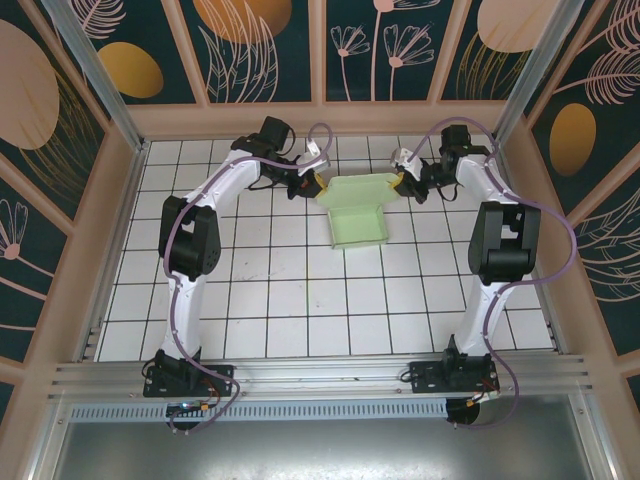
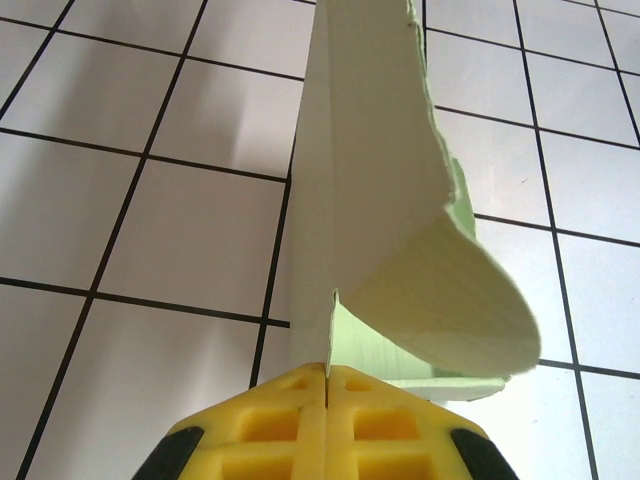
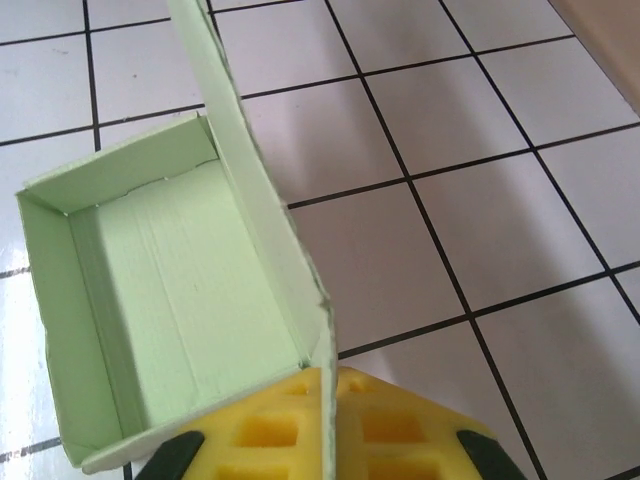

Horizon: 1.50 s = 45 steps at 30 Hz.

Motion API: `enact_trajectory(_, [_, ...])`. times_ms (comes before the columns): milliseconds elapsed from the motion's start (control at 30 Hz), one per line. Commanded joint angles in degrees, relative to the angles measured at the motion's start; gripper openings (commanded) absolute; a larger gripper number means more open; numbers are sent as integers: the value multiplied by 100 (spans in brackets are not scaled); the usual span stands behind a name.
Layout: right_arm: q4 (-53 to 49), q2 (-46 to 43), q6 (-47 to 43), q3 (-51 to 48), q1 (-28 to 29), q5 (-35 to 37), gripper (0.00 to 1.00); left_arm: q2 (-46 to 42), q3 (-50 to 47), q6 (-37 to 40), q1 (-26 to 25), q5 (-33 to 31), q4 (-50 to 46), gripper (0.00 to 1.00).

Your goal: Fold the paper box

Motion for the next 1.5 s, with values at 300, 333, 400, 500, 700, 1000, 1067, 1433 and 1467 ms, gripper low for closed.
enact_trajectory(300, [1509, -1061, 2128, -1166, 224, 431, 0, -128, -368, -1945, -7, -603, 1611, 0])
enact_trajectory(333, [1852, -1177, 2611, -1369, 253, 587, 0, -121, -391, -2263, -6, -779, 1831, 0])
enact_trajectory(400, [2360, -1402, 3301, -1711, 350, 1035, 0, -94, -433, -2786, -10, -926, 2216, 0])
enact_trajectory(500, [2771, -1604, 4246, -1969, 547, 1757, 0, -114, -617, -3313, -15, -914, 2647, 0])
enact_trajectory(700, [3228, -1913, 5688, -2146, 866, 2775, 0, -359, -1257, -4178, -15, -1065, 3562, 0])
enact_trajectory(1000, [4122, -2487, 7882, -2879, 912, 3725, 0, -410, -1644, -5335, -126, -1725, 4112, 0])
enact_trajectory(1067, [4199, -2572, 8175, -2990, 1000, 4046, 0, -401, -1625, -5458, -211, -1882, 4120, 0])
enact_trajectory(1433, [4771, -2488, 9435, -3231, 1638, 5706, 0, -412, -1775, -6538, -607, -2533, 4797, 0])
enact_trajectory(1467, [4869, -2473, 9576, -3269, 1669, 5770, 0, -406, -1784, -6614, -628, -2551, 4863, 0])
